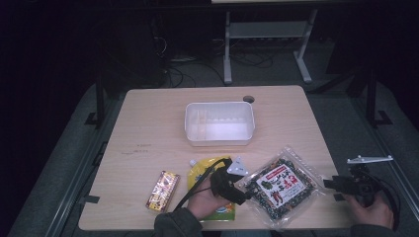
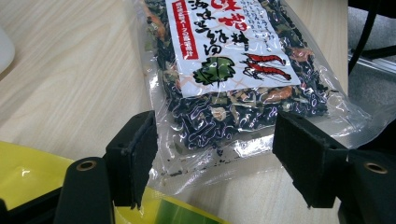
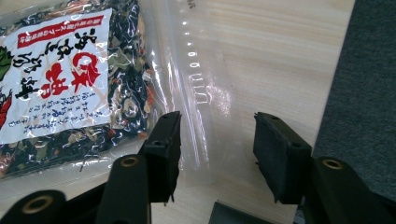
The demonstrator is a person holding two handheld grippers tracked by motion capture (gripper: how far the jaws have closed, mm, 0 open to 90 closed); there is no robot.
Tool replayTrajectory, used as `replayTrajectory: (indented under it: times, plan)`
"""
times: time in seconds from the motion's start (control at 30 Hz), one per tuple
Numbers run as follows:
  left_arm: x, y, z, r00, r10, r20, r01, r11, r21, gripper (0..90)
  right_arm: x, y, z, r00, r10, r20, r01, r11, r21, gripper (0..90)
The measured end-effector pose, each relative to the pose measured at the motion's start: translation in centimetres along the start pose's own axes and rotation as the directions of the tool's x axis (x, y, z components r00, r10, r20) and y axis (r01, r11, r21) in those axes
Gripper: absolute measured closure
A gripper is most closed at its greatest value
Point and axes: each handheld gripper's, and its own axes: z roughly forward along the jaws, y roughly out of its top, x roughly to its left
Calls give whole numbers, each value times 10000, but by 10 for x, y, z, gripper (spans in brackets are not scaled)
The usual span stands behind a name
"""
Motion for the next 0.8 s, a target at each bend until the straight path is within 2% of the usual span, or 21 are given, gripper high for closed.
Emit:
replayTrajectory:
  times: [0.1, 0.23, 0.33, 0.43, 0.67, 0.8]
  plan:
    - [0, 0, 0, 10000, -5, 20, 5, 10000, 35, 303, 0, 0, 5, 9997, -11, -242, 15, 9999, 153, 579]
    - [1, 0, 0, 10000, -30, -9, 30, 10000, 89, 301, 1, 0, 8, 9996, -70, -259, 76, 9997, 212, 666]
    - [2, 0, 1, 10000, -44, 12, 44, 9999, 95, 301, 2, 2, 5, 9994, -137, -305, 137, 9999, -12, 767]
    - [4, -1, 2, 9999, -143, 21, 142, 9998, 118, 297, 7, 4, 5, 9986, -440, -297, 439, 9990, -39, 875]
    - [12, -1, 5, 9988, -435, 238, 431, 9989, 186, 291, 15, 13, -4, 9963, -827, -224, 822, 9964, -220, 895]
    - [18, 0, 8, 9974, -652, 319, 644, 9976, 236, 262, 20, 17, -14, 9941, -1074, -165, 1064, 9930, -521, 896]
